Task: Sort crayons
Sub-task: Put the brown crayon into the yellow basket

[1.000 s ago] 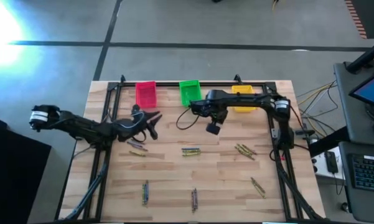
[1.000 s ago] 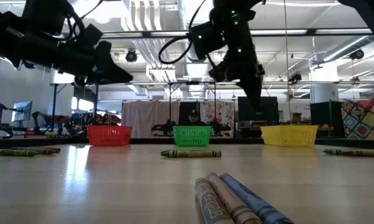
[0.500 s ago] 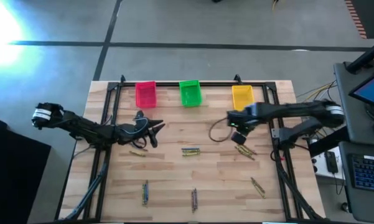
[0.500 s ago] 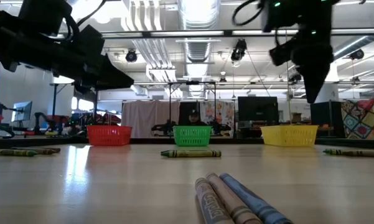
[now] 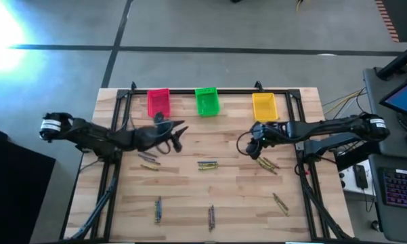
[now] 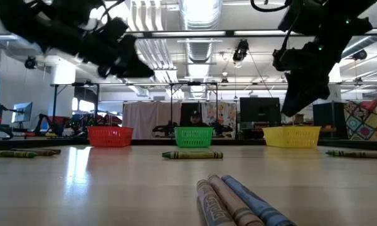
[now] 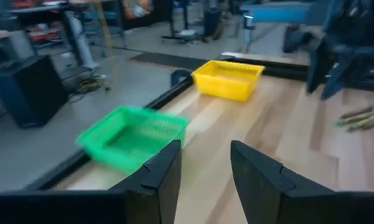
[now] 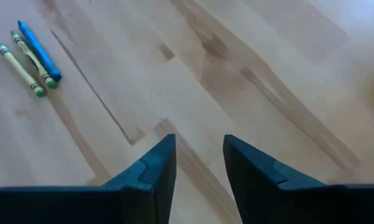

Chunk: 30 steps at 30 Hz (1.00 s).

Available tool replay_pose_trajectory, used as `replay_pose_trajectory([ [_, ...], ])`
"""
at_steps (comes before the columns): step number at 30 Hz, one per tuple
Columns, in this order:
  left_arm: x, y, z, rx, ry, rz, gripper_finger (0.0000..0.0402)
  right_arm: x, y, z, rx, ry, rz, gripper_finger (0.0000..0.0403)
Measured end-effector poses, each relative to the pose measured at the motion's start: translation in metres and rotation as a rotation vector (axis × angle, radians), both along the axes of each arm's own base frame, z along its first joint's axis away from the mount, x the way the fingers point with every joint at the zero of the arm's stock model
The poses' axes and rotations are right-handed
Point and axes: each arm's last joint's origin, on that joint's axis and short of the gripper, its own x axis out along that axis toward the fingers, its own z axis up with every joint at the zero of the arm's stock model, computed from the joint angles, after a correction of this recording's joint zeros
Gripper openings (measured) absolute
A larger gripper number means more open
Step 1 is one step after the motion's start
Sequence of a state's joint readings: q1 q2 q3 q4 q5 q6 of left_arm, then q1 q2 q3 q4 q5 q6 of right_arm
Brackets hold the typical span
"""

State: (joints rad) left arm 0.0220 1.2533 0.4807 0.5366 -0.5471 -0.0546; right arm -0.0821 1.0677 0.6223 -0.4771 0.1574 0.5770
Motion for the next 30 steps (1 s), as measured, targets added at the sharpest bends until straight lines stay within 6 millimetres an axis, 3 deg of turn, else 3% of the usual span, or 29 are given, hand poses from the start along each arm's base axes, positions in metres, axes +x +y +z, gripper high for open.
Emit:
replay_pose_trajectory([
  [6, 0.032, 0.010, 0.092, 0.140, 0.040, -0.004, 0.0123, 0.002, 0.005, -0.008, 0.005, 0.027, 0.023, 0.0123],
  [8, 0.035, 0.006, 0.110, 0.192, -0.006, -0.022, 0.0123, 0.002, 0.009, -0.010, 0.007, 0.033, 0.036, 0.0123],
  [10, 0.035, 0.003, 0.113, 0.271, -0.101, -0.037, 0.0123, 0.001, 0.013, -0.011, 0.006, 0.034, 0.053, 0.0123],
  [14, 0.025, 0.003, 0.077, 0.424, -0.332, -0.087, 0.0123, -0.001, 0.022, -0.013, -0.030, 0.017, 0.072, 0.0123],
  [17, 0.014, 0.005, 0.054, 0.460, -0.503, -0.168, 0.0123, -0.001, 0.028, -0.014, -0.072, -0.010, 0.068, 0.0123],
  [19, 0.013, 0.006, 0.042, 0.441, -0.524, -0.210, 0.0123, -0.001, 0.032, -0.015, -0.073, -0.031, 0.058, 0.0123],
  [25, 0.026, 0.027, -0.016, 0.120, -0.056, -0.088, 0.0123, -0.010, 0.036, -0.022, -0.041, 0.074, 0.099, 0.0123],
  [30, 0.034, 0.024, -0.036, -0.029, 0.112, -0.096, 0.0123, -0.031, 0.037, -0.030, 0.025, 0.274, -0.032, 0.0117],
])
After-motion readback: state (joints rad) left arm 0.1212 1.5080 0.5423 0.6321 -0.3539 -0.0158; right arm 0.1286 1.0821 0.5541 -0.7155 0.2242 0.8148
